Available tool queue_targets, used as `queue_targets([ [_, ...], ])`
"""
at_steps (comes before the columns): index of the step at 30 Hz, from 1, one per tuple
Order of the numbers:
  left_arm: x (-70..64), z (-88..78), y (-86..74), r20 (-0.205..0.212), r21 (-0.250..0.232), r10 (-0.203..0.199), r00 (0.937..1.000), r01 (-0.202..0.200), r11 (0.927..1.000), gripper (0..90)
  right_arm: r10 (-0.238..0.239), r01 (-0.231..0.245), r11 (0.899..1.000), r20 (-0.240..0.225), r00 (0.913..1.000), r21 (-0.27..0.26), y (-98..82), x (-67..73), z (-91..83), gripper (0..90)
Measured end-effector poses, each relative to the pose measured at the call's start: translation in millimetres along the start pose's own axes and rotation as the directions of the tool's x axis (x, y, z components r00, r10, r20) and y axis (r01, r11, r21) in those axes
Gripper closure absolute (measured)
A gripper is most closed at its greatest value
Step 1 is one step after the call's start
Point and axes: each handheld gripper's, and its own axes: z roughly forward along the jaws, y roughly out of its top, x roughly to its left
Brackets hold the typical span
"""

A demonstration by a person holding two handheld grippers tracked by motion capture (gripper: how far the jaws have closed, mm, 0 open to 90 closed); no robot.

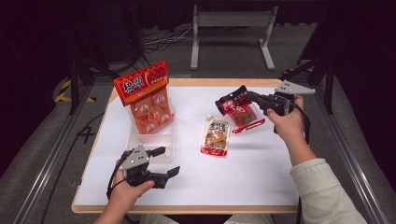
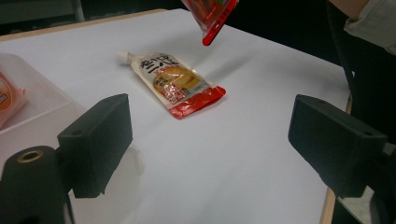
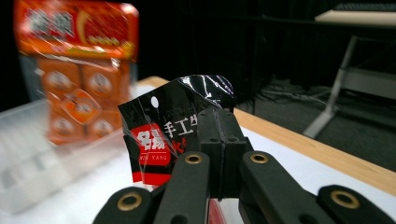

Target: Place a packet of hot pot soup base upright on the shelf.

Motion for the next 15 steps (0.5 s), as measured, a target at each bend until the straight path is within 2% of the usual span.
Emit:
queue_targets([
  [9,-4.8,7.7,10.7,0.009,-0.062,0.007,0.9999,-0.007,0.9981,14.5,-0.039,0.033,0.996,-0.063,0.9973,-0.088,10.9,32.1,-24.5,90.0],
  [13,-5.9,11.5,13.9,0.006,-0.068,0.02,0.9998,-0.019,0.9975,14.5,-0.049,0.04,0.993,-0.08,0.9956,-0.113,12.4,42.6,-33.3,90.0],
  [15,-6.5,14.0,15.4,-0.002,-0.072,0.006,1.0,-0.006,0.9974,14.5,-0.056,0.043,0.99,-0.095,0.9939,-0.131,12.5,50.7,-38.2,90.0],
])
